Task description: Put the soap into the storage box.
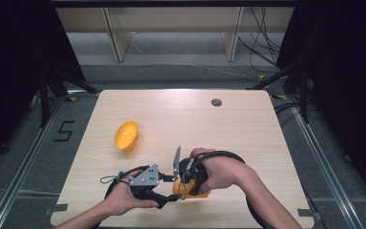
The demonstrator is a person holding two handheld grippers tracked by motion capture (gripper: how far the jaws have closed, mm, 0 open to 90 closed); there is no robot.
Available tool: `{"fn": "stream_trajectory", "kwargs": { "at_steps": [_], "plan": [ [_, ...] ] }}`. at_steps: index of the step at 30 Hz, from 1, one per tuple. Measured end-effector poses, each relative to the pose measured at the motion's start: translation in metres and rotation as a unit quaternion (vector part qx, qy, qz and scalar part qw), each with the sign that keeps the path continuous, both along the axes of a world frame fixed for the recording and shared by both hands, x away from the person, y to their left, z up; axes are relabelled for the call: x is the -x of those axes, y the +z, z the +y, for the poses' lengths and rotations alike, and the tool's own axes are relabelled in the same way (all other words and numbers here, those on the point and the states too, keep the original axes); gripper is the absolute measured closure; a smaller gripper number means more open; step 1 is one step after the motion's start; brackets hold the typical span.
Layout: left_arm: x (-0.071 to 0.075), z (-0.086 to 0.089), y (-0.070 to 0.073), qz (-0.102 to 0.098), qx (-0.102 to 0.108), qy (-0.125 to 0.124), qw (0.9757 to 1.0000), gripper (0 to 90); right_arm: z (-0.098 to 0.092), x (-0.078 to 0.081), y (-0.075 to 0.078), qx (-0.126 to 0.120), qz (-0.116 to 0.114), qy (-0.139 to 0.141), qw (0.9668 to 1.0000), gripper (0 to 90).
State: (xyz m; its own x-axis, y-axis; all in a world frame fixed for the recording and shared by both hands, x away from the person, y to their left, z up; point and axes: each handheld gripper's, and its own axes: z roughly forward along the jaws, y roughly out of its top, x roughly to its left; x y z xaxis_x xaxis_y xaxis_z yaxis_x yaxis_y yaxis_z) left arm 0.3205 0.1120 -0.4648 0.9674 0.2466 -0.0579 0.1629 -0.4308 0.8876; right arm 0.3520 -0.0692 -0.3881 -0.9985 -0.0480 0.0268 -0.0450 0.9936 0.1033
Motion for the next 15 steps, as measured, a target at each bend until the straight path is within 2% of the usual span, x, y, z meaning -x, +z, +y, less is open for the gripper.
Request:
{"fn": "stream_trajectory", "kwargs": {
  "at_steps": [2, 3, 4, 6, 9, 10, 15],
  "plan": [
    [0.0006, -0.0017, 0.0006, 0.000, 0.006, 0.002, 1.0000, 42.7, -0.0002, 0.0006, -0.0006, 0.001, 0.003, -0.002, 1.0000, 61.7],
    [0.0007, -0.0023, 0.0006, 0.000, 0.009, 0.004, 1.0000, 44.3, -0.0005, -0.0011, -0.0019, -0.005, 0.000, 0.010, 0.9999, 61.7],
    [0.0007, -0.0031, 0.0008, 0.000, 0.010, 0.004, 0.9999, 44.3, 0.0000, 0.0008, -0.0008, 0.000, 0.003, -0.003, 1.0000, 61.7],
    [0.0007, -0.0043, 0.0011, 0.002, 0.012, 0.004, 0.9999, 46.1, 0.0004, 0.0018, -0.0009, 0.001, 0.002, -0.009, 1.0000, 61.7],
    [0.0004, -0.0060, 0.0020, 0.001, 0.013, 0.002, 0.9999, 47.8, 0.0007, 0.0018, -0.0015, 0.002, 0.003, -0.011, 0.9999, 61.7],
    [0.0015, -0.0077, 0.0021, 0.008, 0.020, 0.006, 0.9997, 47.8, 0.0007, 0.0018, -0.0015, 0.002, 0.003, -0.011, 0.9999, 61.7],
    [0.0012, -0.0104, 0.0039, 0.007, 0.024, 0.008, 0.9997, 53.2, 0.0013, 0.0016, -0.0014, 0.003, -0.001, -0.012, 0.9999, 61.7]
  ]
}}
